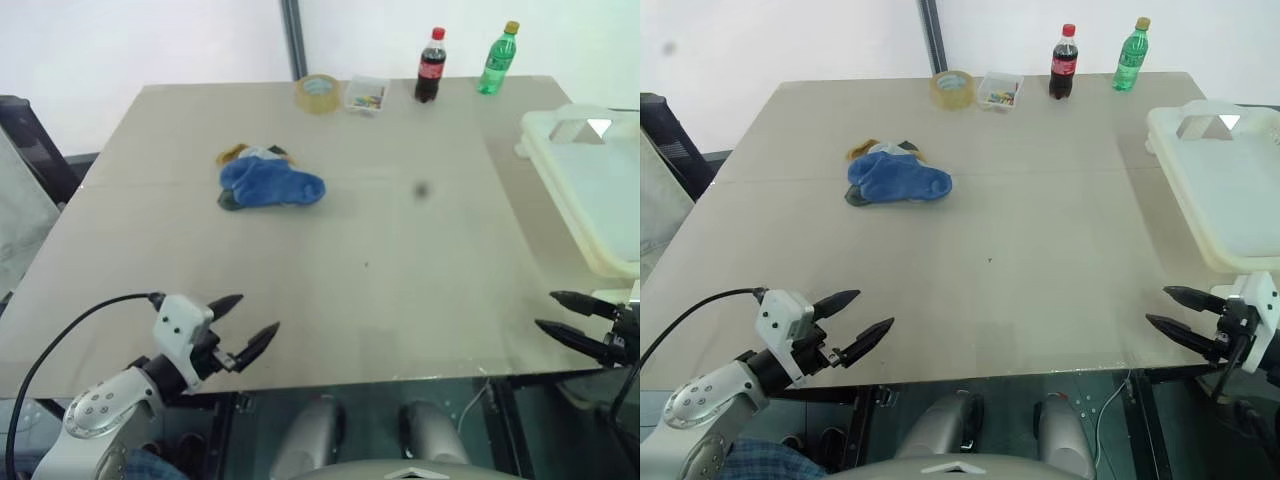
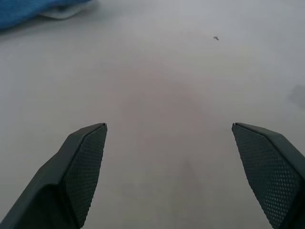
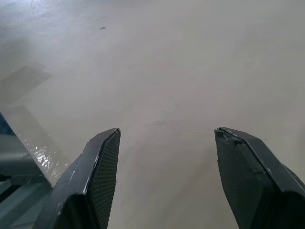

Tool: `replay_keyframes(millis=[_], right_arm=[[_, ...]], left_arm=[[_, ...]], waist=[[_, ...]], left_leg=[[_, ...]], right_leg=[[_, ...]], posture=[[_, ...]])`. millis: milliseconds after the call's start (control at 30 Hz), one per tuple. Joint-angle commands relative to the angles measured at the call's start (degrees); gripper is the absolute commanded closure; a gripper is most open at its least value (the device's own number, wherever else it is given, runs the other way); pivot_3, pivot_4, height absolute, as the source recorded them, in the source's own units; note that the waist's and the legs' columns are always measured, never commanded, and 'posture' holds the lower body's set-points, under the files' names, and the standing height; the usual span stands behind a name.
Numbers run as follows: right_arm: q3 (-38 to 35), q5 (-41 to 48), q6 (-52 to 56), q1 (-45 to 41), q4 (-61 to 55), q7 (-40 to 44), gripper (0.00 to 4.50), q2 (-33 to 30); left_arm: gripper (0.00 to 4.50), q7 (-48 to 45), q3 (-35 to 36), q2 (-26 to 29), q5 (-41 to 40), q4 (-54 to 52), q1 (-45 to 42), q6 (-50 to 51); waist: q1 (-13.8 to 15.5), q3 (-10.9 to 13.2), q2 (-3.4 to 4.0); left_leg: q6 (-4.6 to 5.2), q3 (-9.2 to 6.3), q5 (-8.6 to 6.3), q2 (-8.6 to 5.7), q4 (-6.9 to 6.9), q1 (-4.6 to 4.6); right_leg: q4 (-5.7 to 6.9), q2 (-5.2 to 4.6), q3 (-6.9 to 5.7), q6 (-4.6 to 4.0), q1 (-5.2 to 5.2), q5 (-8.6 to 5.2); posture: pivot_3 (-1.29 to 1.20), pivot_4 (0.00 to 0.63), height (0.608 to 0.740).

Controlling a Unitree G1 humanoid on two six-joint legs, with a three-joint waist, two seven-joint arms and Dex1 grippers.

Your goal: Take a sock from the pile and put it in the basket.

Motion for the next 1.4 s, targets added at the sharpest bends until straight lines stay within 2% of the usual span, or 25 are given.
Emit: replay_keyframes(millis=[33, 367, 600, 833, 933, 1100, 1233, 1400], right_arm=[[-0.9, 0.9, -1.1, 0.1, -2.3, -0.1, 1.29, 0.5], [-2.0, 3.6, -0.1, -1.1, -3.7, -2.2, 1.29, 2.9], [-2.7, 6.3, -2.4, -1.5, -7.2, -3.2, 1.29, 5.7], [-3.0, 7.0, -2.9, -0.7, -10.1, -4.6, 1.29, 6.1], [-2.7, 6.8, -3.0, -0.3, -11.0, -5.3, 1.29, 6.4], [-1.8, 5.7, -4.1, 0.5, -11.8, -6.2, 1.29, 7.7], [-1.3, 4.9, -4.8, 1.3, -12.3, -6.6, 1.29, 8.3], [-1.1, 3.9, -5.7, 1.9, -12.6, -7.2, 1.29, 8.5]], left_arm=[[0.00, 0.1, 1.0, -0.9, -1.2, -0.3, -1.6, -1.8], [0.00, 2.1, 1.7, -5.1, -2.6, 2.1, -7.4, -4.9], [0.00, 6.6, -2.7, -6.1, 1.7, 7.2, -15.1, -3.8], [0.00, 5.2, -7.2, -5.1, 3.1, 13.4, -24.1, -2.8], [0.00, 6.3, -11.5, -6.2, 7.3, 19.0, -30.7, -3.9], [0.00, 14.1, -20.7, -14.2, 18.2, 31.5, -44.7, -6.6], [0.00, 20.2, -23.5, -20.1, 23.9, 43.2, -53.5, -10.2], [0.00, 26.4, -24.9, -22.8, 29.8, 50.4, -58.8, -12.7]], waist=[[0.0, 0.0, 0.01], [-0.1, 0.0, 0.02], [0.1, 0.0, 0.03], [-0.1, 0.0, 0.04], [0.1, 0.0, 0.05], [0.8, 0.0, -0.01], [0.1, 0.0, -0.03], [-0.1, 0.0, -0.04]], left_leg=[[0.00, 0.00, 0.00, 0.00, 0.00, 0.00], [0.00, 0.01, 0.00, -0.01, 0.00, 0.00], [0.00, -0.01, 0.01, -0.02, 0.03, 0.01], [0.00, -0.01, 0.01, -0.03, 0.03, 0.01], [-0.01, -0.02, 0.01, -0.03, 0.03, 0.02], [-0.03, -0.07, 0.04, -0.14, 0.15, 0.00], [-0.18, -0.01, 0.13, -0.13, 0.10, -0.05], [-0.12, 0.01, 0.09, -0.11, 0.09, -0.06]], right_leg=[[0.00, 0.00, 0.01, 0.00, 0.00, 0.00], [0.01, 0.03, 0.02, 0.01, -0.01, 0.01], [0.03, 0.07, -0.01, 0.02, 0.01, 0.01], [0.05, 0.21, 0.03, 0.02, -0.02, 0.01], [0.08, 0.28, 0.02, 0.02, -0.02, 0.02], [0.09, 0.30, -0.05, 0.07, 0.05, 0.04], [0.08, 0.34, 0.03, 0.07, -0.06, 0.04], [0.12, 0.36, 0.07, 0.08, -0.10, 0.04]], posture=[[0.00, 0.150, 0.740], [0.00, 0.150, 0.740], [0.00, 0.150, 0.740], [0.00, 0.150, 0.740], [0.00, 0.150, 0.740], [0.00, 0.150, 0.740], [0.00, 0.150, 0.740], [0.00, 0.150, 0.740]])
